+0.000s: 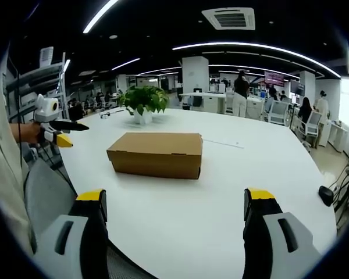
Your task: Operate the shoe box by opening the lid, removing the specified soft item, and placing it in the target area until the item is outside and the box remains undamaged.
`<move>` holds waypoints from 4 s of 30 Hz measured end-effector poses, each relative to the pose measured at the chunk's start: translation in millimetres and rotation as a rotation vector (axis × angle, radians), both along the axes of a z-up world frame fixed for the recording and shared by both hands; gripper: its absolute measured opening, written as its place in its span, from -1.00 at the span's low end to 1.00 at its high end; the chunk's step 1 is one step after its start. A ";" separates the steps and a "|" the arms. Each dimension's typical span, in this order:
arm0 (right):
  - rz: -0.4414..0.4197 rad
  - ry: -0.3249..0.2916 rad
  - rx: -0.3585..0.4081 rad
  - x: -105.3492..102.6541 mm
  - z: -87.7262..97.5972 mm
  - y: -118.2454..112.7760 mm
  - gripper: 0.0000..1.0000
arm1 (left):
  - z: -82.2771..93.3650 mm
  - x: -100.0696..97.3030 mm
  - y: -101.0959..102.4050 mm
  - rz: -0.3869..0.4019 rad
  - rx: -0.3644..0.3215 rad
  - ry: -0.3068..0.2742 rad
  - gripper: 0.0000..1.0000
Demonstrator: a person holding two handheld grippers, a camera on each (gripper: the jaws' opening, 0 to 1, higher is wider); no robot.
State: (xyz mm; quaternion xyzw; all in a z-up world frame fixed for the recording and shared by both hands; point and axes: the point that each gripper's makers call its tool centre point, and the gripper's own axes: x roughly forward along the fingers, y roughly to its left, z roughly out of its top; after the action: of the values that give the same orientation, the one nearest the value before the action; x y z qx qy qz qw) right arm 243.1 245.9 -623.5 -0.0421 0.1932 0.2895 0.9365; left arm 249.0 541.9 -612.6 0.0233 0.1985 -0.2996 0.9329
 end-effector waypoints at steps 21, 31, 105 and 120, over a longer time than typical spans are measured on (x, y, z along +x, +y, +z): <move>0.062 0.008 -0.022 9.5 -2.6 1.8 0.84 | -1.3 2.6 -2.5 0.002 0.017 0.006 0.89; 0.083 0.001 -0.023 22.2 -4.8 1.7 0.82 | -6.6 3.6 -9.2 -0.003 0.013 0.014 0.87; 0.510 0.007 -0.159 156.4 -66.4 62.5 0.32 | -91.7 72.9 2.3 0.269 0.114 0.121 0.34; 0.487 0.016 -0.194 180.4 -81.8 79.5 0.04 | -95.9 88.6 0.1 0.301 0.105 0.133 0.19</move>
State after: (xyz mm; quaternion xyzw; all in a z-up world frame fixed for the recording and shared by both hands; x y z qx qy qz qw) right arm 423.5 325.4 -705.3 -0.1744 0.2118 0.4871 0.8292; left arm 337.6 541.9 -708.5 0.0224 0.2762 -0.1469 0.9495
